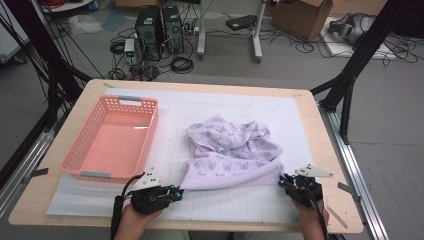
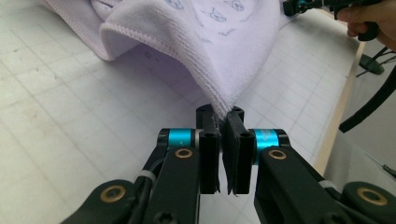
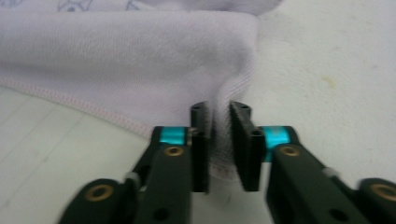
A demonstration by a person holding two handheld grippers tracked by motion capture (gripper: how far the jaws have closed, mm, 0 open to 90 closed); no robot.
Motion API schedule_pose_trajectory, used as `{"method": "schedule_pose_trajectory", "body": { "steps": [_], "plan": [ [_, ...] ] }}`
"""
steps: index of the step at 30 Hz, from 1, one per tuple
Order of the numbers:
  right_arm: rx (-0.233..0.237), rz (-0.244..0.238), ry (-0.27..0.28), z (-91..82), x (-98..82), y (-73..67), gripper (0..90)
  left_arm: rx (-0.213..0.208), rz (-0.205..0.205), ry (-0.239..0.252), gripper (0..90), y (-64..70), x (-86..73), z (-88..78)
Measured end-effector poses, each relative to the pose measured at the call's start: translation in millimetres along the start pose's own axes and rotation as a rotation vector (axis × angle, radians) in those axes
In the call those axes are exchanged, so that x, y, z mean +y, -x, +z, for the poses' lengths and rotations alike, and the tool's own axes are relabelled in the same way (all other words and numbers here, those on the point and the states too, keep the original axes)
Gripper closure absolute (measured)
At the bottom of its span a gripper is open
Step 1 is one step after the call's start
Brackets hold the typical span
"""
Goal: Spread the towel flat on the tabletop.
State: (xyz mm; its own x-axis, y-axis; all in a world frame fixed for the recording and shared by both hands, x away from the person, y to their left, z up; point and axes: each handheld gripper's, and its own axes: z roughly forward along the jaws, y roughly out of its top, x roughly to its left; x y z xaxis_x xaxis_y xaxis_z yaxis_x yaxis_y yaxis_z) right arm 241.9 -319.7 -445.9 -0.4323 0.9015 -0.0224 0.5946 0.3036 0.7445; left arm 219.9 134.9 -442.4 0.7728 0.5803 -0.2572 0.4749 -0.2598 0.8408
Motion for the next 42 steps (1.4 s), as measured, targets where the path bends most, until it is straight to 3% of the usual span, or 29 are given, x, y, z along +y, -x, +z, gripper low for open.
{"method": "schedule_pose_trajectory", "body": {
  "steps": [6,11,16,18,20,23,26,28,34,39,42],
  "plan": [
    [0.036,-0.021,-0.001,-25.4,-17.5,-5.2,84.9,-0.011,0.007,-0.003,84.8,10.5,-10.4,-14.2],
    [0.054,-0.050,0.007,-52.0,-32.7,-10.7,84.9,0.002,0.065,-0.042,84.7,26.9,-20.3,-16.9],
    [0.067,-0.068,-0.010,-74.7,-48.2,-17.3,85.2,-0.016,0.090,-0.050,82.3,39.3,-27.4,-21.4],
    [0.060,-0.074,-0.023,-84.3,-54.9,-19.2,85.4,0.006,0.090,-0.041,72.4,40.9,-27.6,-23.1],
    [0.051,-0.099,-0.030,-91.0,-60.3,-20.2,84.9,0.039,0.065,-0.011,57.6,38.6,-24.2,-24.6],
    [0.070,-0.088,0.014,-94.7,-61.4,-18.6,72.5,0.069,0.033,0.024,50.7,30.2,-15.9,-22.0],
    [0.081,-0.030,0.099,-93.2,-54.0,-10.7,66.4,0.089,0.031,0.022,49.5,21.9,-8.2,-10.7],
    [0.058,-0.009,0.119,-87.0,-46.2,-4.0,66.0,0.101,0.025,0.023,49.3,16.1,-3.1,-0.9],
    [0.012,0.035,0.081,-51.5,-29.2,10.2,65.5,0.136,-0.008,-0.005,48.0,-0.9,6.8,26.5],
    [0.003,0.014,0.045,-27.1,-18.8,5.4,60.0,0.142,-0.022,-0.063,45.6,-6.9,15.4,44.5],
    [0.023,0.008,0.024,-14.4,-12.8,2.7,58.2,0.145,-0.025,-0.072,45.3,-8.2,21.5,52.9]
  ]
}}
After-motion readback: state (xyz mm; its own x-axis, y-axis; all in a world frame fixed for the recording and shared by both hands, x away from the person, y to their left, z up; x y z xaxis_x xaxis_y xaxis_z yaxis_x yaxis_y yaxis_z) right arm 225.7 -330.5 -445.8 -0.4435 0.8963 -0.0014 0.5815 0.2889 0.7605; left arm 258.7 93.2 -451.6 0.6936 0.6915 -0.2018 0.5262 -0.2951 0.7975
